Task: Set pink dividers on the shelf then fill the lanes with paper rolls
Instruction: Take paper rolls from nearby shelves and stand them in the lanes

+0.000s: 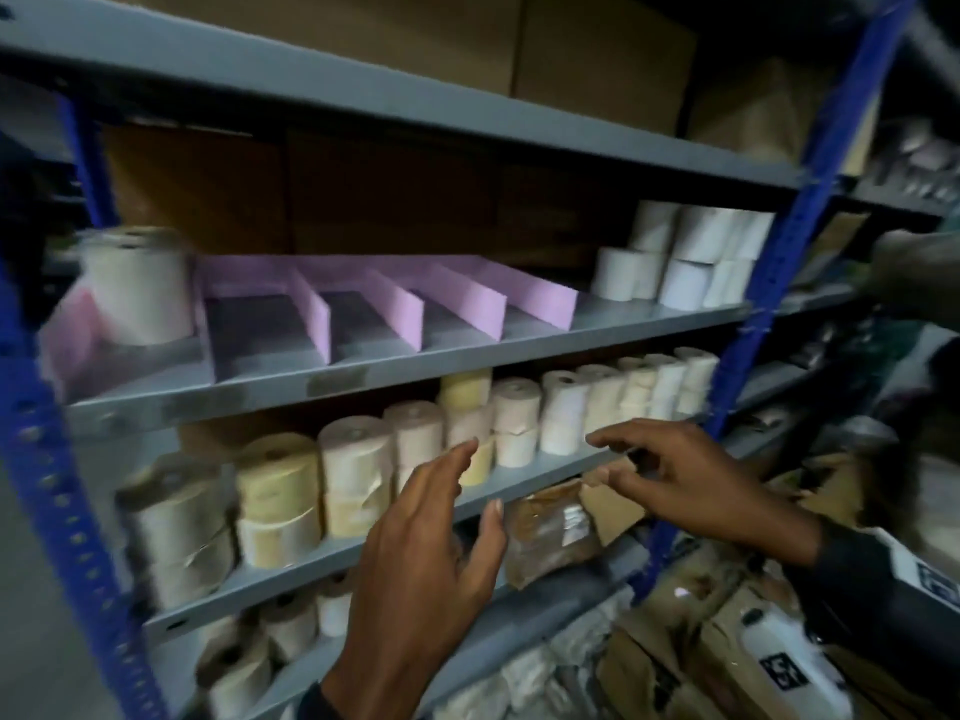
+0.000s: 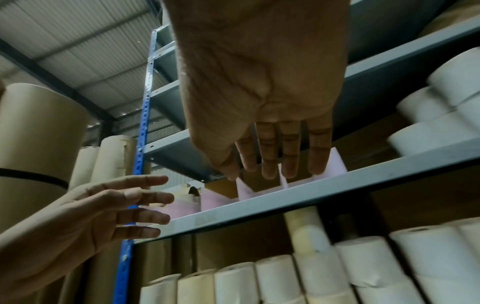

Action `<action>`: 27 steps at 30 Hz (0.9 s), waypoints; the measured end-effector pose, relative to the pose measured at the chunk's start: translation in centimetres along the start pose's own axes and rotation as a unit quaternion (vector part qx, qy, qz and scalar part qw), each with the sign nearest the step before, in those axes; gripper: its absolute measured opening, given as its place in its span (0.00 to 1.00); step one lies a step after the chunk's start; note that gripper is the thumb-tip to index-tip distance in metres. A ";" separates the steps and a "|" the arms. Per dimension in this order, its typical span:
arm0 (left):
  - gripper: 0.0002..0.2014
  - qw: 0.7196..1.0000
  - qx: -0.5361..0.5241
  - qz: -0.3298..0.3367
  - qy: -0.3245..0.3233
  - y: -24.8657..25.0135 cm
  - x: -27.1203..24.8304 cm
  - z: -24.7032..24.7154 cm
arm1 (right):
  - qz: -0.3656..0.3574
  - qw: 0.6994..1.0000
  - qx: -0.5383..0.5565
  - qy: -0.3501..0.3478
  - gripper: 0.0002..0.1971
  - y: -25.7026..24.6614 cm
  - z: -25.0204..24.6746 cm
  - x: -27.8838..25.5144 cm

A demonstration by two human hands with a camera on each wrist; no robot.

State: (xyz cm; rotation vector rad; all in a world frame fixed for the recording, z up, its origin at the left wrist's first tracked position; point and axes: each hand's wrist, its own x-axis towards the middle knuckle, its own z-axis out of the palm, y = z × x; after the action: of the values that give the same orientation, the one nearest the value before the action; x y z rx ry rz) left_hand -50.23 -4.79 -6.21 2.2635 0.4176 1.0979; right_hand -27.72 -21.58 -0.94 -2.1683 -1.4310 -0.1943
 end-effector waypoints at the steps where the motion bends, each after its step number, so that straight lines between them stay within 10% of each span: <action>1: 0.25 1.000 -0.003 0.008 -0.006 0.7 0.6 1.4 | 0.012 1.000 0.003 0.005 0.21 1.5 -0.6 -0.5; 13: 0.24 0.998 -0.045 0.038 -0.025 10.3 12.0 23.2 | 0.053 0.996 -0.046 0.054 0.16 21.2 -12.0 0.6; 27: 0.28 0.985 -0.052 -0.153 -0.064 11.7 33.3 34.4 | 0.044 0.999 -0.013 0.006 0.21 33.1 -16.1 19.6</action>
State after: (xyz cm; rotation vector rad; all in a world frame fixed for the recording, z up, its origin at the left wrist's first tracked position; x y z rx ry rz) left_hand -2.40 -9.67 4.45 2.0798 0.6164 0.7951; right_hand 12.72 -23.64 8.98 -2.2409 -1.3300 -0.1952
